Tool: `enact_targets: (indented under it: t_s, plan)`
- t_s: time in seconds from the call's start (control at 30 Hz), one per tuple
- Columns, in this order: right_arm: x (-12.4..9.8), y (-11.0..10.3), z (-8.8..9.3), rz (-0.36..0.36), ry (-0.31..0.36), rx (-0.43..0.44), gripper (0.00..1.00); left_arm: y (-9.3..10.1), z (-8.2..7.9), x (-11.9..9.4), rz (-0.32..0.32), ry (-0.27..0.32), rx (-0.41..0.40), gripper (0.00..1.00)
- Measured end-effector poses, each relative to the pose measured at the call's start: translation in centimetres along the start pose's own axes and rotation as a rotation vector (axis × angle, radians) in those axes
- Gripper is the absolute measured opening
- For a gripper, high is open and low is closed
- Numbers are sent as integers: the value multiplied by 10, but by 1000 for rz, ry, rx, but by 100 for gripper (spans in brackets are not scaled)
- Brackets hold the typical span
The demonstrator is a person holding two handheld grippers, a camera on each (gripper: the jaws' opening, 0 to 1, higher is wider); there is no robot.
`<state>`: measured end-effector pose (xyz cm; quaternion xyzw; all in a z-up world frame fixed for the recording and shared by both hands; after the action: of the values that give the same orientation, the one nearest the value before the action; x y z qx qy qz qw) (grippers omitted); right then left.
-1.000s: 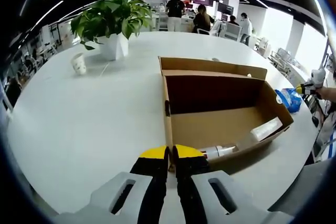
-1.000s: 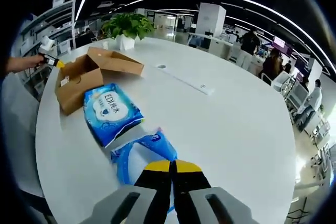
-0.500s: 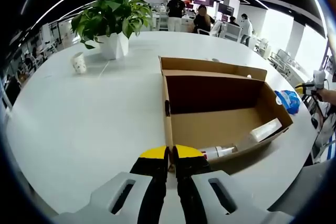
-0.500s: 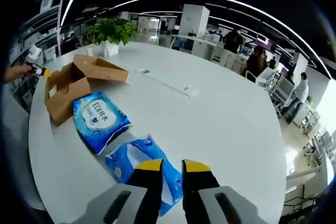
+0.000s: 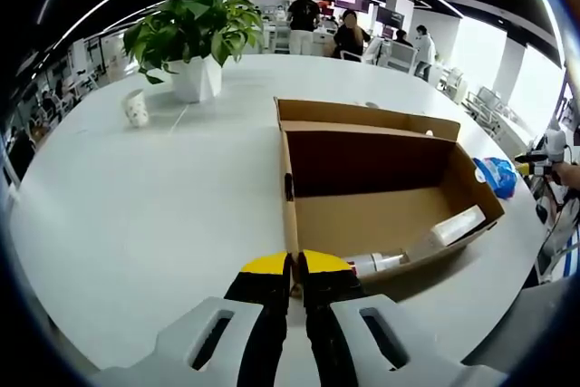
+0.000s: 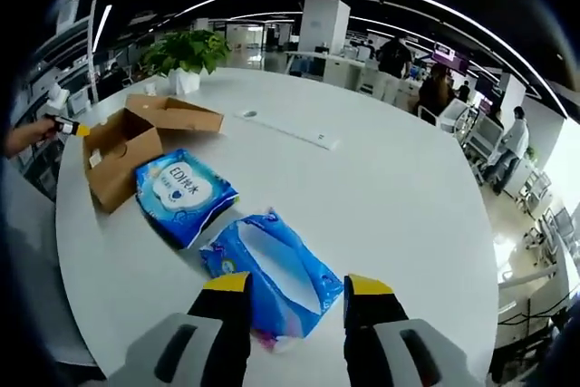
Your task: Operate the shoe box by opening the lid, removing the specified soft item, and placing it in the target area until the item is outside and the box remains undamaged.
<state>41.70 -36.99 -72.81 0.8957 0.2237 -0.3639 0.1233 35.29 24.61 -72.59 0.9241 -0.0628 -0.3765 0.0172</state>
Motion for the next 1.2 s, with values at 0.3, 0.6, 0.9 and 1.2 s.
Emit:
enact_targets:
  t_s: [0.3,0.6,0.9,1.2]
  plan:
    - [6,-11,21,-5,-73,-10,46,0,0,0,3,1,-4,2]
    - [16,-14,29,-4,-100,-2,44,-1,-1,0,5,0,-6,2]
    - [18,-9,26,44,-72,65,45,-1,0,0,7,0,-8,2]
    - [25,-11,37,53,-126,87,54,-1,0,0,9,1,-10,2]
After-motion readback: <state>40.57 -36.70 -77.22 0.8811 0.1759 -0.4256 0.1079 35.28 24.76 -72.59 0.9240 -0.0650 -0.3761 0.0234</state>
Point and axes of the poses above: the point that each gripper's makers call its tool centre point, and the gripper's own axes: x roughly forward along the fingers, y roughly to its right, z roughly out of its underside, the point moved 6 cm from there along -x, roughly backward along the fingers, and after that the axes turned 2 degrees about x, right-handed, at the moved point
